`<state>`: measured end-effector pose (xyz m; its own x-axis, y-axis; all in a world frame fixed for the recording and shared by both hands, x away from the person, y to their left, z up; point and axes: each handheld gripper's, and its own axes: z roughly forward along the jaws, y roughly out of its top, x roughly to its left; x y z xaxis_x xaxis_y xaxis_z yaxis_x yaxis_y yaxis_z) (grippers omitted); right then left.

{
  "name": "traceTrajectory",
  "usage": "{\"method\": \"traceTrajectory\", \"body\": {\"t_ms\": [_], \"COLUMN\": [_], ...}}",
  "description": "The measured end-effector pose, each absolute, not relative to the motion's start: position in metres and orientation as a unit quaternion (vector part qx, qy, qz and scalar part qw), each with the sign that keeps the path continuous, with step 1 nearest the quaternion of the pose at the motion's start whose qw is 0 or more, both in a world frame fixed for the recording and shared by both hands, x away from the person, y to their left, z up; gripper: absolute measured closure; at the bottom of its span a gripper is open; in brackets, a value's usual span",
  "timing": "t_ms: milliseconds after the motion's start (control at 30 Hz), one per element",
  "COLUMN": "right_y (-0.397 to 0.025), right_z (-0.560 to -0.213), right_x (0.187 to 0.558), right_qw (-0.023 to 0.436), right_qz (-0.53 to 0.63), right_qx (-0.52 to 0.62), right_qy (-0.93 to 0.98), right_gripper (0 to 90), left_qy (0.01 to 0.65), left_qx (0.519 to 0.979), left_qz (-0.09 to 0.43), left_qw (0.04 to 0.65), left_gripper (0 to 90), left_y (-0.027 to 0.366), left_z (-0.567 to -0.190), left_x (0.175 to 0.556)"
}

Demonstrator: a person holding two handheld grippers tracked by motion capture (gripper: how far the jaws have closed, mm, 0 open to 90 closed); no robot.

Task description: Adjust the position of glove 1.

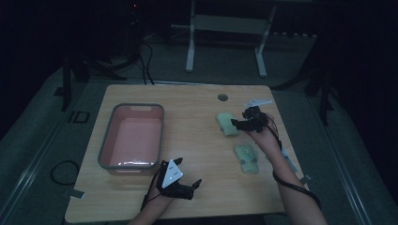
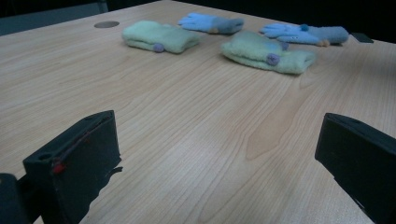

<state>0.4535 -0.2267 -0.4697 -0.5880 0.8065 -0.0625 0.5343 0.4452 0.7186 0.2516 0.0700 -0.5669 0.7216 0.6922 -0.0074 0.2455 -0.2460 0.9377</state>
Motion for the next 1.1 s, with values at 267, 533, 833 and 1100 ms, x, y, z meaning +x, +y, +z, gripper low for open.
{"method": "traceTrajectory", "body": {"t_ms": [267, 533, 833, 1100], "right_y": [-0.218, -0.211, -0.206, -0.206], "right_z": [-0.487, -0.496, -0.517, -0.538], "right_x": [0.475, 0.495, 0.510, 0.515], "right_qw": [0.183, 0.177, 0.155, 0.153], "right_qz": [0.321, 0.303, 0.297, 0.287], "right_qx": [0.406, 0.410, 0.420, 0.414], "right_qy": [0.836, 0.842, 0.843, 0.850], "right_gripper": [45.2, 48.5, 55.1, 58.3], "left_qy": [0.309, 0.309, 0.308, 0.307], "left_qx": [0.761, 0.760, 0.760, 0.760], "left_qz": [0.208, 0.207, 0.203, 0.201], "left_qw": [0.531, 0.534, 0.535, 0.537], "left_gripper": [0.2, 0.2, 0.2, 0.2], "left_y": [0.070, 0.072, 0.072, 0.073], "left_z": [-0.567, -0.567, -0.567, -0.567], "left_x": [0.251, 0.251, 0.252, 0.252]}}
